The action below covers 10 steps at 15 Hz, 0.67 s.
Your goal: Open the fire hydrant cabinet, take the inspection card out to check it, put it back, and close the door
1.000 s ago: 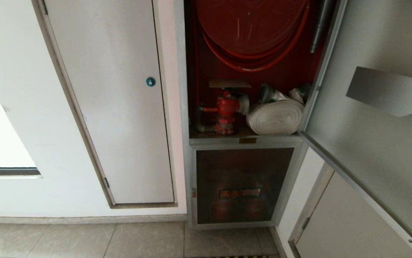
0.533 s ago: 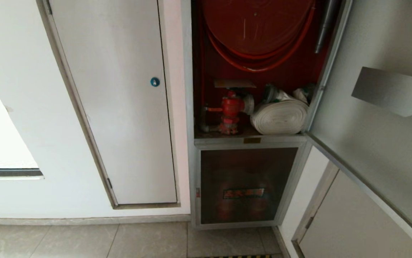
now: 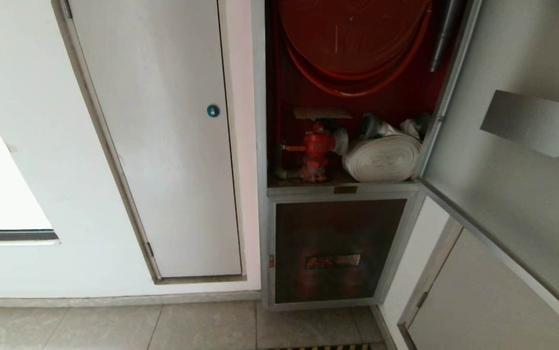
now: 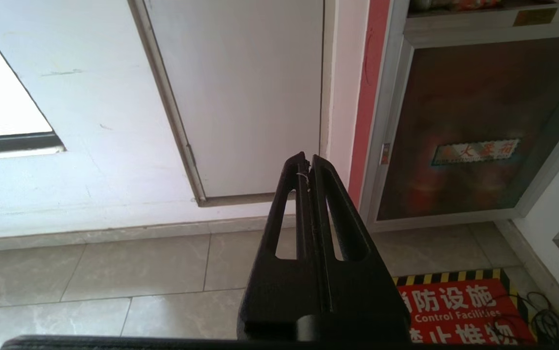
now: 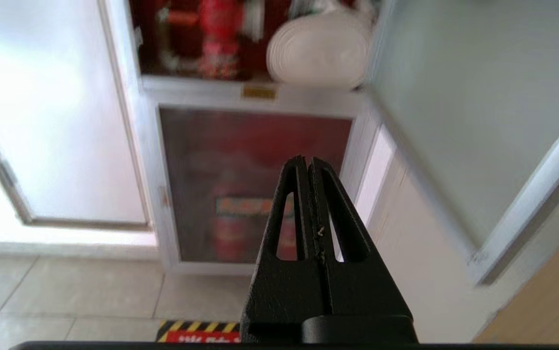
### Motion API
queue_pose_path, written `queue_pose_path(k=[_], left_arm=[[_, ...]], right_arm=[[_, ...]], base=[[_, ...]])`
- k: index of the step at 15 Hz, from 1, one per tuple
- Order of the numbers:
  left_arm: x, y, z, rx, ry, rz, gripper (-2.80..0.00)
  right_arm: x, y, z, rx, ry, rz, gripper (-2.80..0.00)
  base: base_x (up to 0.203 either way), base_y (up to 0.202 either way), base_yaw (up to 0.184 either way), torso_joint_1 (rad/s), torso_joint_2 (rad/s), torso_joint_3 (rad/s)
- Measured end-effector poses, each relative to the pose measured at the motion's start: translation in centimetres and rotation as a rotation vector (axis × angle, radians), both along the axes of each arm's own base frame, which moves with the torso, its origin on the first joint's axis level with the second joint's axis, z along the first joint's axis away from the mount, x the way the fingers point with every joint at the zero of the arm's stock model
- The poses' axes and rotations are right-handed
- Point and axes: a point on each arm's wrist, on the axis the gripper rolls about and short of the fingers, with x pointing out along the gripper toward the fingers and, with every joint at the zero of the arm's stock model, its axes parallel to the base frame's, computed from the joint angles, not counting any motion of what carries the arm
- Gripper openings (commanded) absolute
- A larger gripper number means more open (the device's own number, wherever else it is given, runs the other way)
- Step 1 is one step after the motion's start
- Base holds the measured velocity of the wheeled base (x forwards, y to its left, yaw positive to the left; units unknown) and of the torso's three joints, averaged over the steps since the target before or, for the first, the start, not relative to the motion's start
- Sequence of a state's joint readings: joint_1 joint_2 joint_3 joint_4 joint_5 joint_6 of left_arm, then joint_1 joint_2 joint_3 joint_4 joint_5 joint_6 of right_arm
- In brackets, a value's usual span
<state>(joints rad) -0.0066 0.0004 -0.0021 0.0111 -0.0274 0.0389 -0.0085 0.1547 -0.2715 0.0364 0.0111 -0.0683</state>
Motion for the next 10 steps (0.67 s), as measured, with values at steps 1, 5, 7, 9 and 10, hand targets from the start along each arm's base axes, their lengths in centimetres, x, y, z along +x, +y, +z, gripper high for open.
queue_pose_path(k=[1, 5, 7, 9, 10], left_arm=[[0.0, 0.0, 0.0, 0.000, -0.001, 0.002, -2.80], [0.0, 0.0, 0.0, 0.000, 0.000, 0.002, -2.80], [0.0, 0.0, 0.0, 0.000, 0.000, 0.001, -2.80], [0.0, 0.0, 0.0, 0.000, 0.000, 0.001, -2.80], [0.0, 0.0, 0.0, 0.000, 0.000, 0.001, -2.80]], right_arm=[[0.7, 0.0, 2.2, 0.001, 0.010, -0.008, -2.80], [7.0, -0.1, 9.5, 0.000, 0.053, -0.032, -2.80], [10.8, -0.3, 11.4, 0.004, 0.071, -0.057, -2.80], [14.1, -0.5, 12.1, 0.032, 0.084, -0.136, -2.80], [15.7, -0.6, 12.2, 0.058, 0.083, -0.197, -2.80]], base=[[0.000, 0.000, 0.000, 0.000, 0.00, 0.000], [0.000, 0.000, 0.000, 0.000, 0.00, 0.000], [0.000, 0.000, 0.000, 0.000, 0.00, 0.000], [0.000, 0.000, 0.000, 0.000, 0.00, 0.000], [0.000, 0.000, 0.000, 0.000, 0.00, 0.000]])
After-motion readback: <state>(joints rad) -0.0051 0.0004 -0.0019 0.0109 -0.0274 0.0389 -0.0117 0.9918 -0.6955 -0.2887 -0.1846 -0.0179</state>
